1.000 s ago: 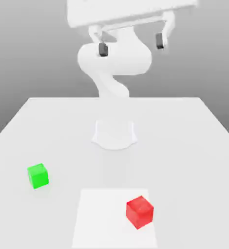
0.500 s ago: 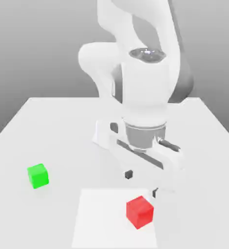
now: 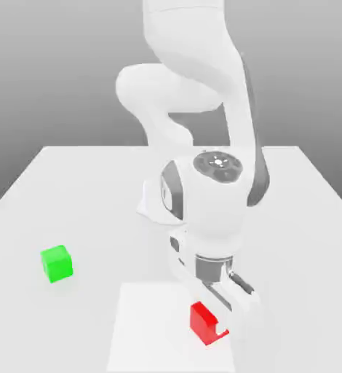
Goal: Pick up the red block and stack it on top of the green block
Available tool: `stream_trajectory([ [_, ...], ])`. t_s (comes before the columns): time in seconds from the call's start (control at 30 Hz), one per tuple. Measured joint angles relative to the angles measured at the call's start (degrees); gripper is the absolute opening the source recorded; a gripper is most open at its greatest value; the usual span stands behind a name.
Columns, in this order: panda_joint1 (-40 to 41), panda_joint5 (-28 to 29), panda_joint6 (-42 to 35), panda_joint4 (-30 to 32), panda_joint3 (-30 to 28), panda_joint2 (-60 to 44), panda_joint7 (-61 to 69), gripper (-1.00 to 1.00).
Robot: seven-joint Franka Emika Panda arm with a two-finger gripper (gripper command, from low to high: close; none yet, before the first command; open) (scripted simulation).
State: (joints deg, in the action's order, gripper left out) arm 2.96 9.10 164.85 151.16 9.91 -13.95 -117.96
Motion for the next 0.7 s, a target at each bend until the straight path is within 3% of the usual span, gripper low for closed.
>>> stream_trajectory([
  [0.13, 1.40, -5.44, -6.32, 1.39, 1.89, 7.92, 4.42, -1.00],
  [0.37, 17.33, -6.22, -9.05, 6.51, -5.51, 16.09, 18.53, -1.00],
  [0.7, 30.48, -4.71, -10.32, 13.59, -20.13, 24.38, 36.84, -1.00],
])
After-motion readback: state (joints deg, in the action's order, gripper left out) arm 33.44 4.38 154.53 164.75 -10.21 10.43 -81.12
